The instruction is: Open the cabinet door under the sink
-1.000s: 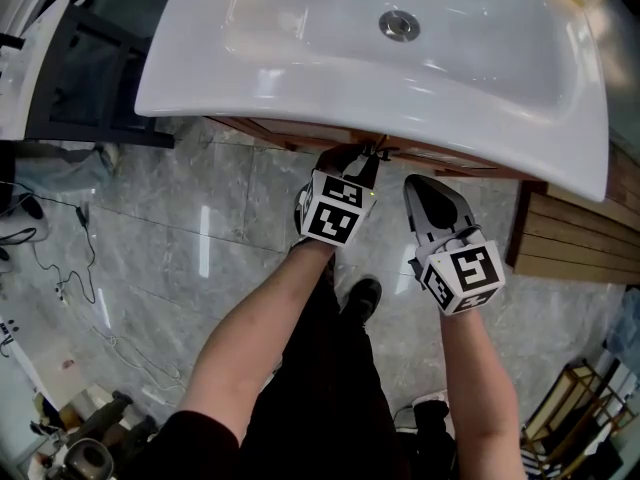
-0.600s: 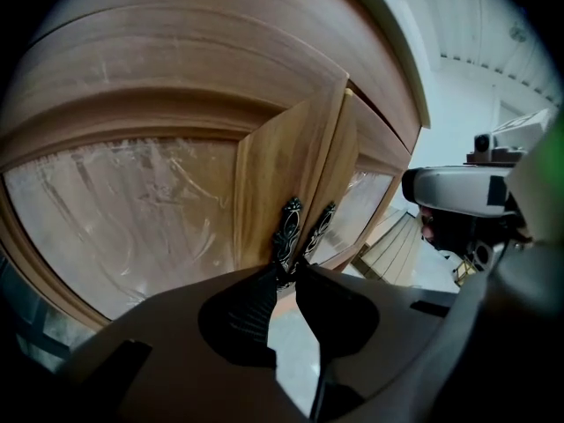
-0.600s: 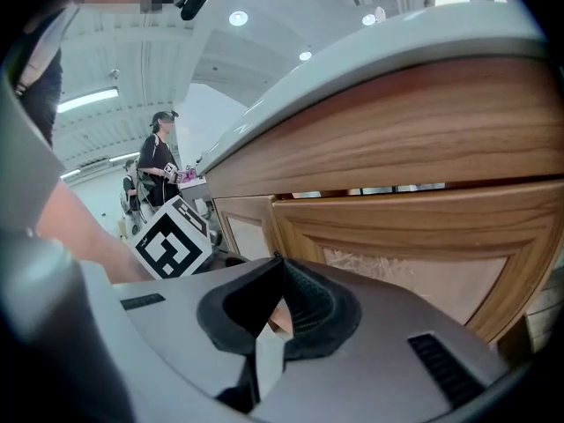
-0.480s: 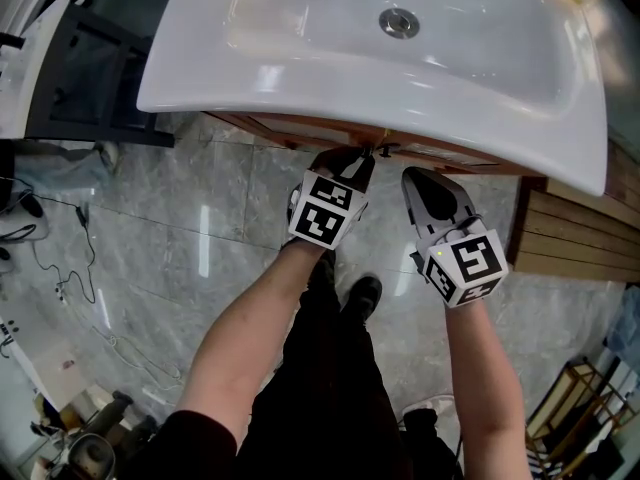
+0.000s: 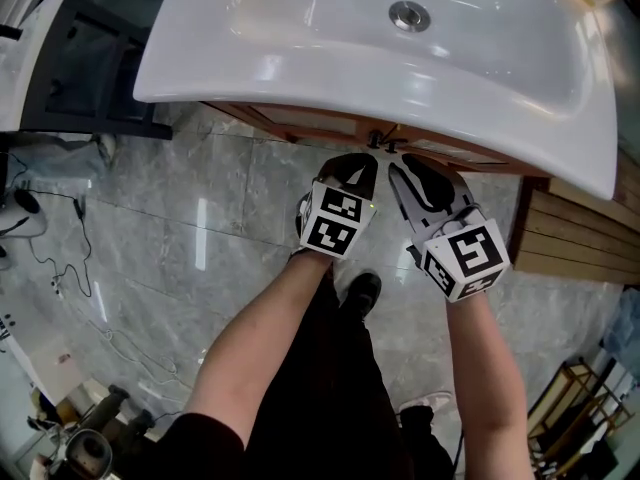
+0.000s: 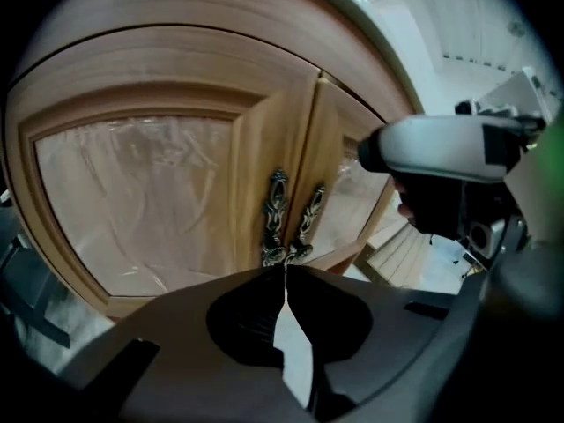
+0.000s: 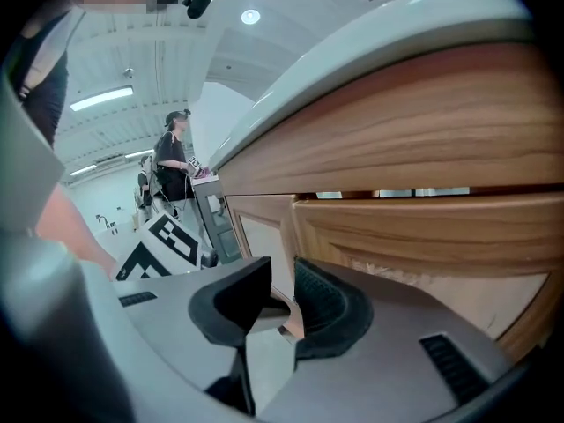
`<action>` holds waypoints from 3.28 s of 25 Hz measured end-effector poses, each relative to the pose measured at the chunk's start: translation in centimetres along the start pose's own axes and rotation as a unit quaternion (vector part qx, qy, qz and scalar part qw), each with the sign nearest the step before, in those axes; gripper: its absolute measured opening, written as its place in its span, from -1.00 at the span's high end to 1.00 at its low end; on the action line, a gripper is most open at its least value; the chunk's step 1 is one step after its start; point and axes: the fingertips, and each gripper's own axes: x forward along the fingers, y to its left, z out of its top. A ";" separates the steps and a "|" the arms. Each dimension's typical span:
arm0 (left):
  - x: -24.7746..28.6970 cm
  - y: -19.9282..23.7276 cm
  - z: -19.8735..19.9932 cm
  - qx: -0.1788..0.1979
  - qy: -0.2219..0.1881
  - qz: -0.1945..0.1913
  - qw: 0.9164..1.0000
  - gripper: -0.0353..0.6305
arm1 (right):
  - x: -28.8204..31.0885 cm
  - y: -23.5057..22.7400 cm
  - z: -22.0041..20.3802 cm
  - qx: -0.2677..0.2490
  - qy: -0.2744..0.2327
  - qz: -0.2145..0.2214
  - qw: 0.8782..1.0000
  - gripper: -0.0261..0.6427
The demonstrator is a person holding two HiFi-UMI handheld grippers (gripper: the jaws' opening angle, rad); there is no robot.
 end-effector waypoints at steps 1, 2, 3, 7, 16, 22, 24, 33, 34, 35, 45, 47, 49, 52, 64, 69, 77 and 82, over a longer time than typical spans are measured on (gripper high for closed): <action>0.0 0.7 0.4 -0.005 -0.005 0.006 1.000 0.84 | -0.1 -0.2 -0.2 0.001 0.000 -0.001 1.000 0.63; 0.0 1.0 0.5 -0.006 -0.005 0.006 1.000 0.70 | -0.3 -0.5 -0.5 0.004 0.001 -0.004 1.000 0.63; 0.2 1.1 0.6 -0.008 -0.002 0.003 1.000 0.55 | -0.4 -0.7 -0.7 0.009 0.003 -0.007 1.000 0.64; 1.0 1.3 0.8 -0.008 0.011 -0.006 1.000 0.47 | -0.8 -1.6 -1.1 0.025 0.007 -0.020 0.999 0.65; 2.1 1.1 1.5 -0.017 0.025 -0.001 1.000 0.63 | -1.1 -2.7 -1.6 0.027 0.007 -0.026 0.999 0.67; 1.2 0.5 0.8 0.011 0.026 -0.025 0.999 0.64 | -0.8 -2.4 -1.2 0.021 0.005 -0.016 1.000 0.67; 0.7 0.3 0.4 0.012 0.023 -0.030 0.999 0.64 | -0.5 -1.9 -1.2 0.014 0.006 -0.005 1.000 0.66; -0.5 -0.1 -0.5 0.015 0.016 -0.046 0.999 0.64 | 1.9 0.2 0.1 -0.019 0.008 0.037 0.999 0.51; -0.6 -0.1 -0.5 0.015 0.015 -0.047 0.999 0.64 | 2.1 0.3 0.3 -0.021 0.006 0.040 0.999 0.50; -0.6 -0.1 -0.5 0.015 0.014 -0.048 0.999 0.64 | 2.4 0.4 0.6 -0.023 0.005 0.042 0.999 0.50; -1.3 -0.3 -1.0 0.010 0.007 -0.066 0.998 0.64 | 3.0 1.3 0.9 -0.059 0.007 0.072 0.996 0.57; -1.9 -0.6 -1.4 0.015 0.005 -0.079 0.997 0.64 | 2.6 2.0 0.6 -0.068 0.010 0.089 0.994 0.58; -2.5 -0.8 -2.0 0.021 0.006 -0.086 0.996 0.64 | 2.2 2.8 0.3 -0.075 0.013 0.103 0.992 0.60; -3.5 -1.1 -3.3 0.024 0.013 -0.087 0.996 0.63 | 1.5 4.3 -0.3 -0.088 0.016 0.122 0.989 0.61; -10.6 0.1 -8.6 0.024 0.030 -0.079 0.996 0.62 | 0.6 13.7 -2.8 -0.081 0.040 0.173 0.981 0.61; -13.3 0.9 -11.1 0.040 0.035 -0.066 0.996 0.60 | 0.9 17.4 -3.9 -0.071 0.054 0.187 0.978 0.60; -18.9 3.1 -13.8 0.024 0.012 -0.018 0.999 0.58 | 1.4 21.3 -4.8 -0.066 0.067 0.189 0.978 0.58; -22.5 4.9 -16.4 0.007 0.016 0.001 1.000 0.58 | 3.3 26.6 -5.1 -0.064 0.078 0.213 0.972 0.61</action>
